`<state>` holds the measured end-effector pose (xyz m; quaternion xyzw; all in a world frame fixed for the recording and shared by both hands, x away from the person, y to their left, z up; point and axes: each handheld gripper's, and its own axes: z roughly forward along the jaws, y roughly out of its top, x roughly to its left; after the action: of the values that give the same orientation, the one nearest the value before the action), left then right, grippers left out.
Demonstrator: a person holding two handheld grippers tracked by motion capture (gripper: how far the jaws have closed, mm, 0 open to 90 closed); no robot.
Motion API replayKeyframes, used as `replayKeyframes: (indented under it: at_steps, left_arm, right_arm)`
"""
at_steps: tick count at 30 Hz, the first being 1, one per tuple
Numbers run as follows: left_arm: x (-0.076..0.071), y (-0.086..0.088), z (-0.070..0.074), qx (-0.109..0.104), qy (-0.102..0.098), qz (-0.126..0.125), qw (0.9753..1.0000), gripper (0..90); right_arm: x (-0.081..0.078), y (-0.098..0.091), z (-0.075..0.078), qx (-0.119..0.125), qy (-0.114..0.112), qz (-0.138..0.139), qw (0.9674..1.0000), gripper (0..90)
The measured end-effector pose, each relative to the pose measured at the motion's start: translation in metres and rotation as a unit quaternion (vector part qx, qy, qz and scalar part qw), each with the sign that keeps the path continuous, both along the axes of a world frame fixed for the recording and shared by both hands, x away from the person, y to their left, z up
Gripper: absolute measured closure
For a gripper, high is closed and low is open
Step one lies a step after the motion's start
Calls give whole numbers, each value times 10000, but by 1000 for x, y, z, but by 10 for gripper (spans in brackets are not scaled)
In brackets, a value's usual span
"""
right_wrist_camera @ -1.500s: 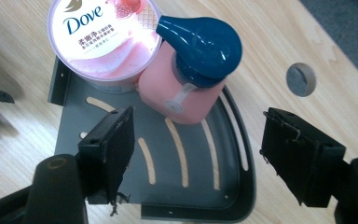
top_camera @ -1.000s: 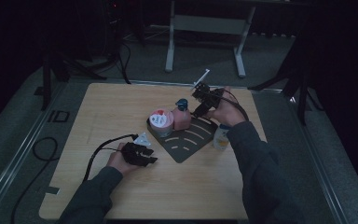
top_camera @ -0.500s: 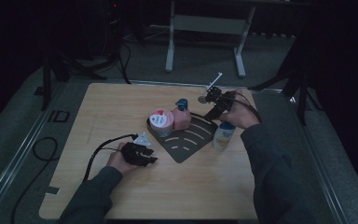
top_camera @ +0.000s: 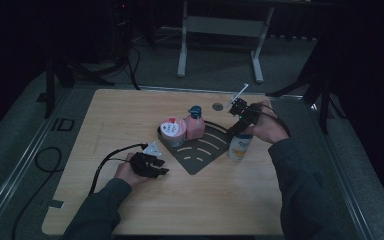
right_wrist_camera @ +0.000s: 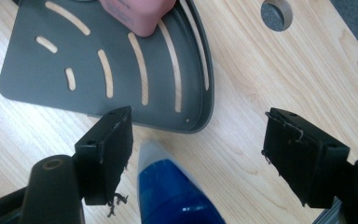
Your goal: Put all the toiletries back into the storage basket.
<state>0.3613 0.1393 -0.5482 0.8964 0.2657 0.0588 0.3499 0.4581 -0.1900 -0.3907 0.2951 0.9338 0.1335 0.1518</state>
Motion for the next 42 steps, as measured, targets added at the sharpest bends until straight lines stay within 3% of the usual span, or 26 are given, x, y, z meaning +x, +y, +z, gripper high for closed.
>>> replayKeyframes:
  at_steps: [6, 17, 23, 36, 42]
  left_arm:
    - [0, 0, 0, 12, 0, -4, 10000, 584]
    - [0, 0, 0, 4, -3, -2, 10000, 584]
    - [0, 0, 0, 20, -9, -10, 10000, 584]
    - [0, 0, 0, 7, -5, -4, 10000, 584]
    - [0, 0, 0, 19, -9, -11, 10000, 584]
  right_arm:
    - [-4, -3, -2, 2, 46, 113, 9999, 241]
    - [-4, -16, -12, 2, 277, 37, 9996, 266]
    - [-5, -17, -16, -125, 354, 90, 9993, 274]
    - [-4, -19, -23, -22, 655, 125, 9978, 423]
    - [-4, -21, -25, -51, 770, 52, 9970, 431]
